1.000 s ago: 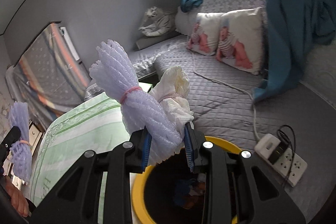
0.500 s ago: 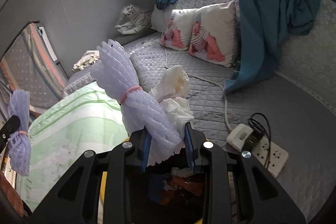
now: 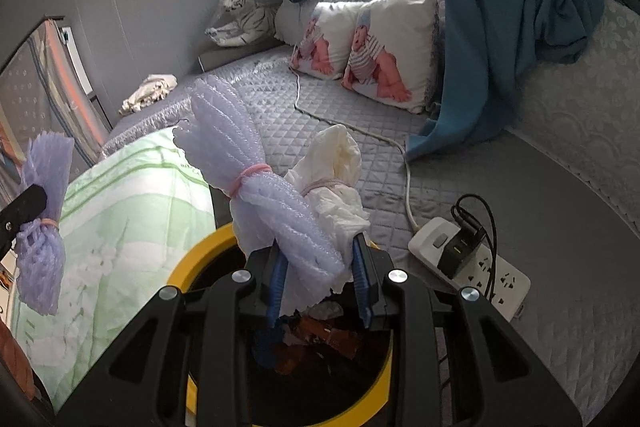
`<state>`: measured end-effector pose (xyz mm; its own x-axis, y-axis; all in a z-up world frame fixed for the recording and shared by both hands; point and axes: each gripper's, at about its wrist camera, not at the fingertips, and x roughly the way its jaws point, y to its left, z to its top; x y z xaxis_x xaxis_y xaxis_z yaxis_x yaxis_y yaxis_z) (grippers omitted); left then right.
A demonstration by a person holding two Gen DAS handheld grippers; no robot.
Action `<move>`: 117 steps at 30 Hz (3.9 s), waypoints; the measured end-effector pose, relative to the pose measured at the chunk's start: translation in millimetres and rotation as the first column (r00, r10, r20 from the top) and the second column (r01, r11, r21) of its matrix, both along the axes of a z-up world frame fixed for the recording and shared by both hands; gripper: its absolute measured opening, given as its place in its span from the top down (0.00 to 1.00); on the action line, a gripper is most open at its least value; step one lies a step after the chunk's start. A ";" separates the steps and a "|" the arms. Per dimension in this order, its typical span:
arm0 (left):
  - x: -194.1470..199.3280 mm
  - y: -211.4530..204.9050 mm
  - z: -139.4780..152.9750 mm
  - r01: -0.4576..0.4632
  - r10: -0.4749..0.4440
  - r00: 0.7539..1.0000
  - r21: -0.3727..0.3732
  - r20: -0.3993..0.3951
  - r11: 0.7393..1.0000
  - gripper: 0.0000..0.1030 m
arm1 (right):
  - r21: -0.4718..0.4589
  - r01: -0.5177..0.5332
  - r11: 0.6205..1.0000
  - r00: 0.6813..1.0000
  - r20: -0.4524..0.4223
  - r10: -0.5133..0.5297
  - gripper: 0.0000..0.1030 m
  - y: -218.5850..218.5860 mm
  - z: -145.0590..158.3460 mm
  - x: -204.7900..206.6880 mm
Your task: Collect trash
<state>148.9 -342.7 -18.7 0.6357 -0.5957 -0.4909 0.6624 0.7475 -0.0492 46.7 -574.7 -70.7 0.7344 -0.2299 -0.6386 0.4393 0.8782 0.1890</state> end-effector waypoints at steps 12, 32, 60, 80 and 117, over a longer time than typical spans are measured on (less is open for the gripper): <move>18.1 -19.5 -35.1 0.002 0.003 0.998 0.068 -0.061 0.998 0.76 | -0.032 -0.016 0.999 0.995 -0.102 0.012 0.73 3.6 -24.6 13.5; 46.8 -33.5 -76.5 0.032 -0.009 0.975 0.101 -0.220 0.994 0.62 | 0.002 -0.060 0.998 0.974 -0.220 0.059 0.58 0.0 -44.9 34.3; 49.2 -5.8 -52.2 -0.045 0.051 0.979 0.031 -0.199 0.998 0.32 | -0.022 0.002 1.000 0.985 -0.173 -0.005 0.42 -0.4 -15.1 15.4; 11.7 128.0 16.5 -0.228 0.226 0.973 -0.076 -0.033 0.971 0.32 | -0.103 -0.139 0.985 0.990 -0.027 0.137 0.37 89.9 50.9 31.4; -102.5 315.5 56.9 -0.558 0.584 0.800 -0.186 0.139 0.808 0.08 | -0.230 -0.342 0.911 0.889 0.236 0.393 0.09 298.5 114.6 -1.0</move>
<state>46.4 -27.2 38.2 0.9494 -0.1451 -0.2785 0.1230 0.9878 -0.0951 45.8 -276.2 43.9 0.9264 0.0002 -0.3766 0.0324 0.9962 0.0802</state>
